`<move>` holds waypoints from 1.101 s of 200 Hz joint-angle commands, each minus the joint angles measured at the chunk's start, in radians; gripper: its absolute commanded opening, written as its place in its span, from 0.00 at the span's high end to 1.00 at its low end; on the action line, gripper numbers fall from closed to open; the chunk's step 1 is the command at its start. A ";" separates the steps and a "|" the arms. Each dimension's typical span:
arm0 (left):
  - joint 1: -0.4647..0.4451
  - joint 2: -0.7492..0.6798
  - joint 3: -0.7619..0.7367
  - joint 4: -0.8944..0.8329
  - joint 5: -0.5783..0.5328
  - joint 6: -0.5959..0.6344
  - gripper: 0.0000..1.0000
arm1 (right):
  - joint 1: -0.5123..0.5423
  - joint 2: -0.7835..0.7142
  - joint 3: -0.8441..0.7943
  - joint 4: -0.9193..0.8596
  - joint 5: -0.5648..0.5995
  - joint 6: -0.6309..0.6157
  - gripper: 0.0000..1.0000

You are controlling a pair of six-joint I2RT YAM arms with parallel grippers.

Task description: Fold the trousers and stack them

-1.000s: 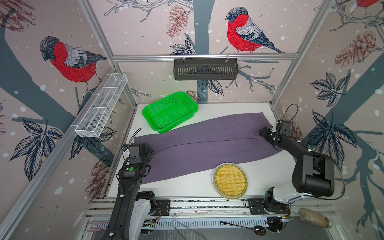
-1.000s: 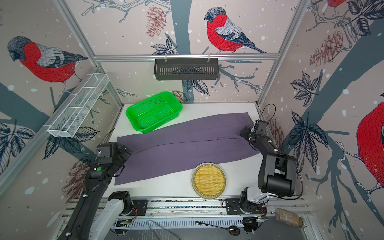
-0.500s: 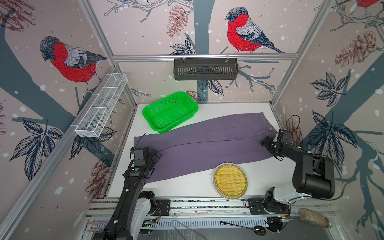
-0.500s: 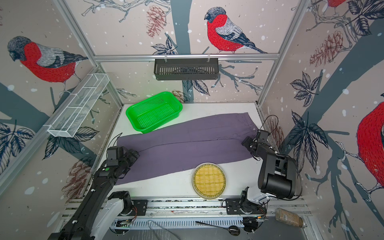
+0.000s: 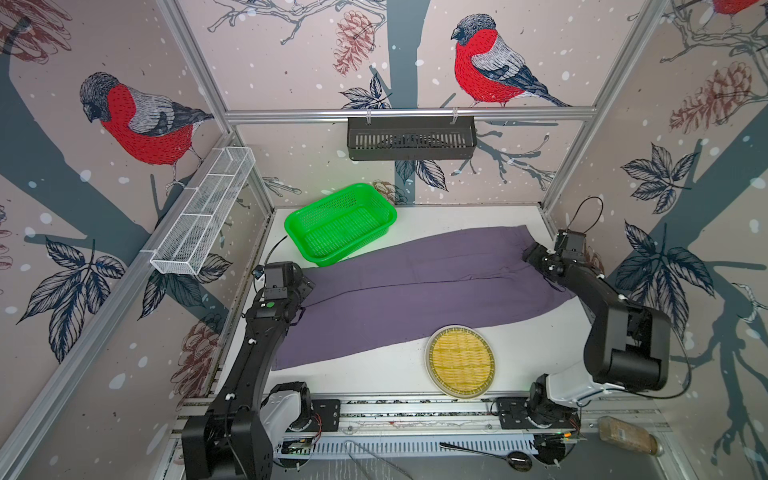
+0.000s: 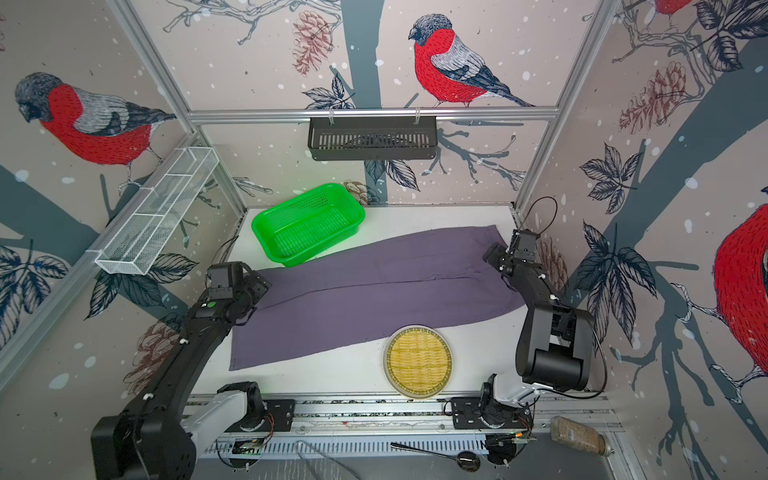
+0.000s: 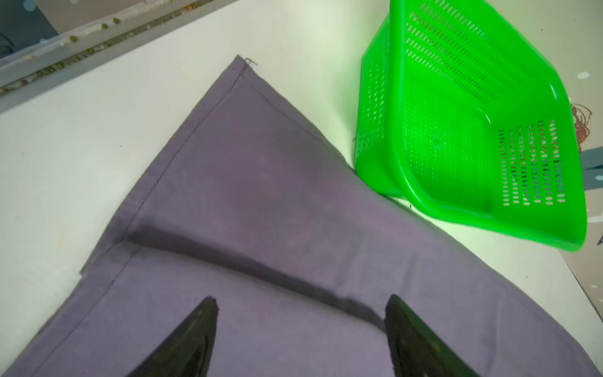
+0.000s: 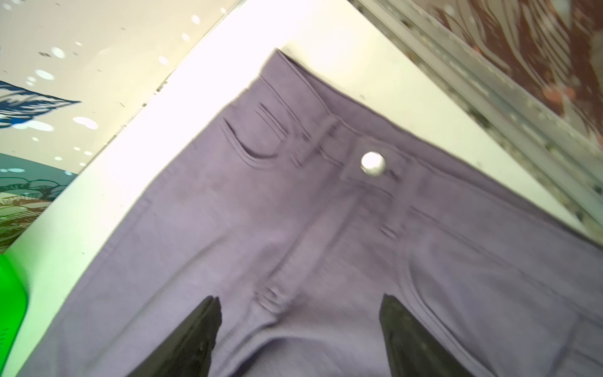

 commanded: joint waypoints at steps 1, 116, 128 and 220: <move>0.038 0.082 0.057 0.059 -0.037 -0.024 0.23 | 0.019 0.067 0.102 -0.087 0.032 -0.030 0.20; 0.204 0.586 0.395 -0.004 -0.056 -0.068 0.33 | 0.085 0.432 0.603 -0.242 -0.017 -0.093 0.16; 0.211 0.648 0.436 -0.025 -0.056 -0.071 0.33 | 0.091 0.465 0.648 -0.260 -0.016 -0.097 0.16; 0.236 0.885 0.623 -0.068 -0.064 -0.093 0.40 | 0.109 0.551 0.714 -0.272 0.020 -0.107 0.16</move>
